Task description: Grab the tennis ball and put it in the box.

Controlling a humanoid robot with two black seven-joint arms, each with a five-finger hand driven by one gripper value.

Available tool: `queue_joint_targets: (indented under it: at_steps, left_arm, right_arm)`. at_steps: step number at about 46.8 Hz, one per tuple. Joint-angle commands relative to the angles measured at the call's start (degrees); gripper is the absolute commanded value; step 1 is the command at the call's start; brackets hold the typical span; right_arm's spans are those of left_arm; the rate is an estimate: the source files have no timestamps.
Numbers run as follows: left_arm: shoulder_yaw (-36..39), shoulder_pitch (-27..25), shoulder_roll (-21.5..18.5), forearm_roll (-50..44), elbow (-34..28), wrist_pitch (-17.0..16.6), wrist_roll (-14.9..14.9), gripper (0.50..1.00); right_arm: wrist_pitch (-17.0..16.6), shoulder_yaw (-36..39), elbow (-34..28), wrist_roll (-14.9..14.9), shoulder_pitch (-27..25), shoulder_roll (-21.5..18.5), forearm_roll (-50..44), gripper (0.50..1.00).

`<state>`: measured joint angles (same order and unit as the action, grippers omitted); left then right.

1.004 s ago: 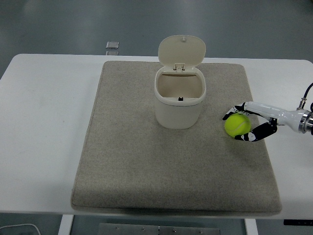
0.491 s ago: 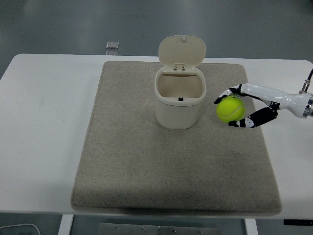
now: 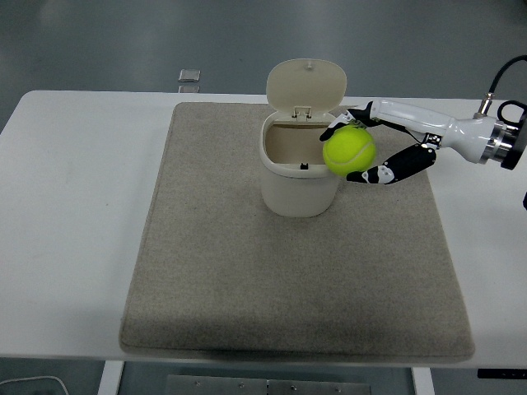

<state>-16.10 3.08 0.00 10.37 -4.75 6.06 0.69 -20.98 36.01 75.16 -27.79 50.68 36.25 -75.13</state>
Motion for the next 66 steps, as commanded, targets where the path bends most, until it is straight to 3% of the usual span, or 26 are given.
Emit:
queue_joint_targets:
  at_steps: [1, 6, 27, 31, 38, 42, 46, 50, 56, 66]
  left_arm:
    - [0.01, 0.08, 0.00, 0.00, 0.00, 0.01, 0.01, 0.992]
    - [-0.08, -0.01, 0.00, 0.00, 0.00, 0.01, 0.01, 0.992]
    - [-0.08, -0.01, 0.00, 0.00, 0.00, 0.01, -0.08, 0.992]
    - [0.01, 0.08, 0.00, 0.00, 0.00, 0.01, 0.01, 0.992]
    - [-0.08, 0.08, 0.00, 0.00, 0.00, 0.01, -0.08, 0.992]
    - [-0.08, -0.01, 0.00, 0.00, 0.00, 0.01, 0.01, 0.992]
    - [-0.08, -0.01, 0.00, 0.00, 0.00, 0.01, 0.01, 0.992]
    - [0.01, 0.08, 0.00, 0.00, 0.00, 0.01, 0.01, 0.992]
    - [-0.08, -0.01, 0.00, 0.00, 0.00, 0.01, 0.01, 0.992]
    - [0.01, -0.01, 0.00, 0.00, 0.00, 0.01, 0.01, 0.992]
  right_arm:
    - [0.23, -0.15, -0.89, 0.80, 0.47, -2.32, -0.10, 0.500]
    - [0.24, -0.15, -2.64, 3.00, 1.08, -4.61, -0.02, 0.500]
    - [2.16, -1.03, -5.63, 3.27, 2.58, -7.50, 0.16, 0.500]
    - [3.31, -1.21, -6.25, 3.27, 2.49, -8.21, 0.16, 0.568]
    - [3.49, -1.12, -6.69, 3.35, 2.49, -8.30, 0.16, 0.617]
    - [3.57, -1.03, -6.78, 3.27, 2.49, -8.39, 0.16, 0.703]
    - [3.57, -1.12, -6.78, 3.27, 2.40, -8.39, 0.16, 0.727]
    - [4.01, -1.12, -7.04, 3.27, 2.23, -8.39, 0.16, 0.784]
    - [4.01, -1.21, -7.13, 3.27, 2.23, -8.39, 0.25, 0.825]
    - [4.01, -1.21, -7.13, 3.27, 2.05, -8.48, 0.60, 0.848]
